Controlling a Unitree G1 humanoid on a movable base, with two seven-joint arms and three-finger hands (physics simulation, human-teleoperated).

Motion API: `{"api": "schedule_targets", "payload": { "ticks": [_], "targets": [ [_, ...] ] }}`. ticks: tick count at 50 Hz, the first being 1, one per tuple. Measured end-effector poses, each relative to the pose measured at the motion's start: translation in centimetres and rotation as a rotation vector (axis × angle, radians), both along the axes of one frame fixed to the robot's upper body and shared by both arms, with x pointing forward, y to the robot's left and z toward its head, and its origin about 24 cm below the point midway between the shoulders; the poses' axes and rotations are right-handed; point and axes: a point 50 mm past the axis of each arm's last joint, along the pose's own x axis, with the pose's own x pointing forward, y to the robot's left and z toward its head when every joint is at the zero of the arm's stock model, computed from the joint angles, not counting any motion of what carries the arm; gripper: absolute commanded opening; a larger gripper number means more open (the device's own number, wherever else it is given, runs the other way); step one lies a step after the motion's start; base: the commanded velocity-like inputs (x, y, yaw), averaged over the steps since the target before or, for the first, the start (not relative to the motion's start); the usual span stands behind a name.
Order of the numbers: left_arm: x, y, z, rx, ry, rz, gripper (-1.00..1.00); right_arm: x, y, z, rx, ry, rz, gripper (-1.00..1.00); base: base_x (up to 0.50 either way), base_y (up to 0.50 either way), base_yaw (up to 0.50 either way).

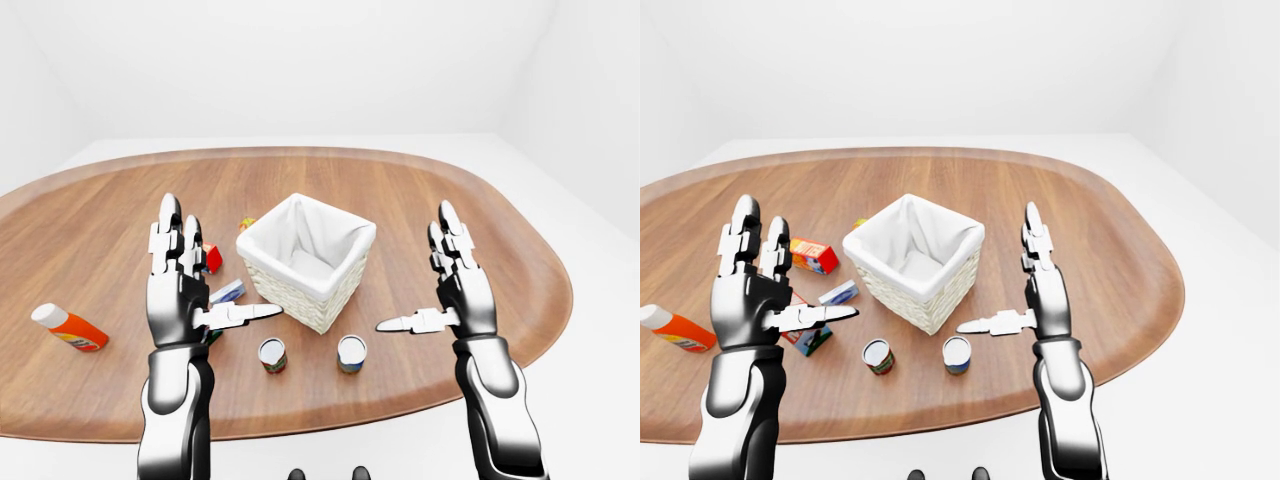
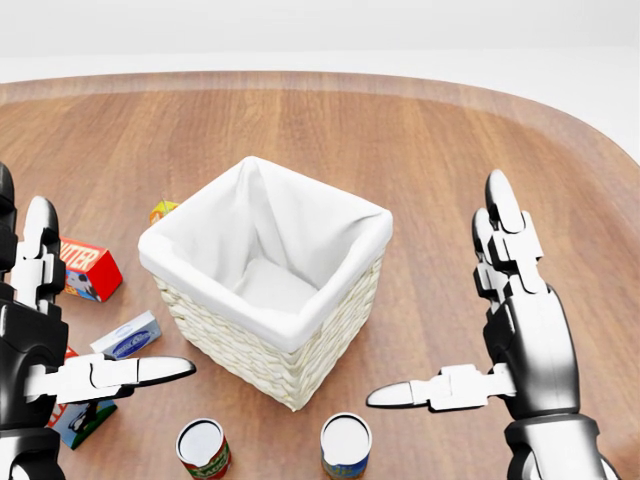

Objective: Pick up the alphabet soup, and put it in the basket.

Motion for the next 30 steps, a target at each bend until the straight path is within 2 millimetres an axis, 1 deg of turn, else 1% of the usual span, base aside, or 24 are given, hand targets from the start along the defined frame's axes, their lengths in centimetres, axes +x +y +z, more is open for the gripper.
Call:
{"api": "schedule_targets", "payload": {
  "ticks": [14,30],
  "targets": [
    [-0.1,0.0,0.1,0.001,-0.002,0.001,1.00,0.1,0.1,-0.5,-0.010,0.021,0.001,1.00,0.00,0.00,0.00],
    [-0.2,0.0,0.3,0.002,-0.016,0.005,1.00,0.4,0.2,-2.3,-0.036,0.104,0.003,1.00,0.00,0.00,0.00]
  ]
}}
